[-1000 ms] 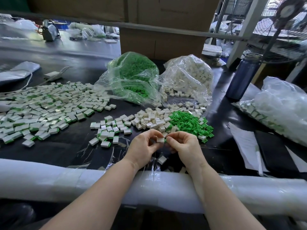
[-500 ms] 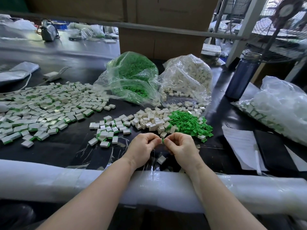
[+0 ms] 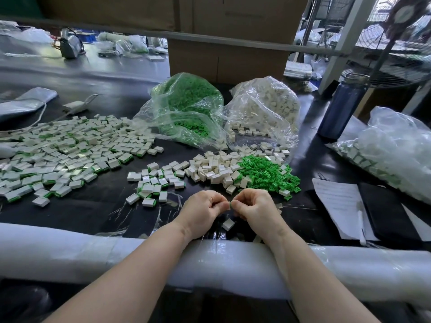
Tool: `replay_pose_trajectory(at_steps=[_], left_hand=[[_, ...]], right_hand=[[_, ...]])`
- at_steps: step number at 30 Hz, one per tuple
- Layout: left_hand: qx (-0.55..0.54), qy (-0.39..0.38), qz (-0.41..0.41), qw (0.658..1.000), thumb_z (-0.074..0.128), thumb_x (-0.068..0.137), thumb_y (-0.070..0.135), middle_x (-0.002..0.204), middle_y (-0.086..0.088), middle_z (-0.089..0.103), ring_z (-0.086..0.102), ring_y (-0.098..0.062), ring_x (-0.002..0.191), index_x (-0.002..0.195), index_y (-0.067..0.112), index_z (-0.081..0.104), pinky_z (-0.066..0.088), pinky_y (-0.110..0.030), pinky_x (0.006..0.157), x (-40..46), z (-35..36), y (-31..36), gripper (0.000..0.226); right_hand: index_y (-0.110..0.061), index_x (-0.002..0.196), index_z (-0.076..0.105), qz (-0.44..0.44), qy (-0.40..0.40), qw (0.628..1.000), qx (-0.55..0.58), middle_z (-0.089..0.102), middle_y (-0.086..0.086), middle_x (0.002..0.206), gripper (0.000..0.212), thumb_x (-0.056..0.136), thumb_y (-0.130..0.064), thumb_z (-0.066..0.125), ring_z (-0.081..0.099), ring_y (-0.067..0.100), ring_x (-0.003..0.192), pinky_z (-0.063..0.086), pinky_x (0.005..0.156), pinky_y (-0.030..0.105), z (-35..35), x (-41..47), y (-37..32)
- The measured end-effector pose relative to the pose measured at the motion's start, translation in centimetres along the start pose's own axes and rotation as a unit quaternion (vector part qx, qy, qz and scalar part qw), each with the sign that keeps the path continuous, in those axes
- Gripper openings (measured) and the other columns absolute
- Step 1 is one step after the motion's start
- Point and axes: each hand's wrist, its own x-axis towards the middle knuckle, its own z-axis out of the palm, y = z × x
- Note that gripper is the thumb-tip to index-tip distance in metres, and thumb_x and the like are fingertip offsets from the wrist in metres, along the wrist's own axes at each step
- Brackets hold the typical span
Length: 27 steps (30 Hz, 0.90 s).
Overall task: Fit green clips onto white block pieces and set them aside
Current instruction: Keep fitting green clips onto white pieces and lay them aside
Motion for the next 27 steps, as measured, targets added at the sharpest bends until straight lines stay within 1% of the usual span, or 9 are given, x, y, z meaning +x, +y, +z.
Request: replay_pose_trajectory(at_steps=[3, 8, 11, 14, 16, 18, 20, 24, 27], left_hand=[[-0.014, 0.002, 0.004, 1.000, 0.061, 0.089, 0.021, 0.087, 0.001, 0.069, 0.063, -0.016, 0.086, 0.090, 0.016, 0.071, 0.049, -0.036, 0.086, -0.01, -0.02, 0.14, 0.011], [-0.083, 0.027, 0.014, 0.996, 0.059, 0.090, 0.021, 0.088, 0.000, 0.071, 0.065, -0.016, 0.087, 0.095, 0.016, 0.071, 0.050, -0.037, 0.087, -0.01, 0.03, 0.43, 0.014], [-0.101, 0.041, 0.016, 0.994, 0.064, 0.087, 0.021, 0.080, 0.005, 0.065, 0.060, -0.013, 0.074, 0.095, 0.022, 0.066, 0.051, -0.032, 0.079, 0.11, 0.27, 0.32, 0.009], [-0.061, 0.046, 0.022, 0.997, 0.072, 0.079, 0.019, 0.077, 0.009, 0.058, 0.051, -0.010, 0.064, 0.089, 0.029, 0.058, 0.047, -0.023, 0.068, 0.16, 0.37, 0.03, 0.021], [-0.043, 0.055, 0.028, 0.997, 0.071, 0.080, 0.019, 0.080, 0.008, 0.062, 0.054, -0.010, 0.066, 0.088, 0.028, 0.060, 0.048, -0.021, 0.069, 0.18, 0.38, -0.09, 0.016], [-0.072, 0.064, 0.025, 0.995, 0.066, 0.085, 0.020, 0.084, 0.002, 0.067, 0.061, -0.015, 0.075, 0.090, 0.022, 0.065, 0.051, -0.028, 0.077, 0.23, 0.37, -0.12, 0.006], [-0.088, 0.059, 0.020, 0.994, 0.062, 0.088, 0.021, 0.085, 0.001, 0.070, 0.065, -0.016, 0.083, 0.091, 0.019, 0.068, 0.052, -0.034, 0.083, 0.16, 0.32, -0.02, 0.007], [-0.102, 0.042, 0.010, 0.994, 0.061, 0.089, 0.022, 0.087, 0.000, 0.071, 0.066, -0.017, 0.086, 0.093, 0.016, 0.069, 0.051, -0.041, 0.087, 0.13, 0.17, 0.12, 0.011], [-0.096, 0.033, 0.000, 0.995, 0.059, 0.090, 0.025, 0.087, -0.001, 0.071, 0.066, -0.019, 0.087, 0.094, 0.017, 0.069, 0.050, -0.042, 0.088, 0.08, 0.10, 0.23, 0.014]], right_hand=[[-0.014, 0.065, 0.062, -0.005, 0.001, 1.000, 0.023, 0.058, -0.007, 0.049, 0.022, 0.085, -0.004, 0.063, 0.051, 0.001, 0.048, 0.043, 0.054, 0.017, -0.05, 0.01, -0.03], [-0.016, 0.076, 0.062, -0.036, 0.054, 0.993, 0.101, 0.059, -0.002, 0.060, 0.017, 0.084, -0.001, 0.063, 0.051, 0.001, 0.050, 0.044, 0.052, 0.017, 0.18, 0.05, -0.09], [-0.016, 0.073, 0.063, -0.028, 0.070, 0.990, 0.122, 0.061, 0.001, 0.061, 0.020, 0.082, 0.002, 0.064, 0.055, 0.004, 0.051, 0.045, 0.050, 0.017, 0.06, 0.20, 0.11], [-0.014, 0.072, 0.065, -0.011, 0.074, 0.988, 0.137, 0.065, 0.002, 0.063, 0.018, 0.081, 0.001, 0.065, 0.059, 0.004, 0.052, 0.047, 0.050, 0.018, 0.01, 0.27, 0.20], [-0.013, 0.072, 0.066, -0.014, 0.068, 0.988, 0.138, 0.066, 0.001, 0.062, 0.016, 0.082, 0.000, 0.066, 0.059, 0.005, 0.052, 0.047, 0.049, 0.017, 0.01, 0.24, 0.13], [-0.010, 0.073, 0.067, -0.018, 0.059, 0.985, 0.158, 0.066, -0.004, 0.058, 0.015, 0.083, 0.002, 0.064, 0.060, 0.002, 0.050, 0.046, 0.048, 0.014, -0.05, 0.16, 0.04], [-0.007, 0.074, 0.066, -0.023, 0.051, 0.984, 0.168, 0.065, -0.005, 0.054, 0.014, 0.083, 0.003, 0.063, 0.059, 0.001, 0.049, 0.045, 0.047, 0.013, -0.12, 0.05, -0.04], [-0.002, 0.078, 0.066, -0.020, 0.058, 0.988, 0.140, 0.062, 0.001, 0.058, 0.007, 0.084, 0.000, 0.063, 0.054, 0.000, 0.047, 0.045, 0.047, 0.014, -0.01, 0.14, 0.04], [-0.005, 0.078, 0.065, -0.012, 0.054, 0.992, 0.115, 0.060, 0.003, 0.062, 0.009, 0.086, -0.003, 0.062, 0.052, 0.000, 0.048, 0.045, 0.048, 0.014, 0.09, 0.19, 0.11]])
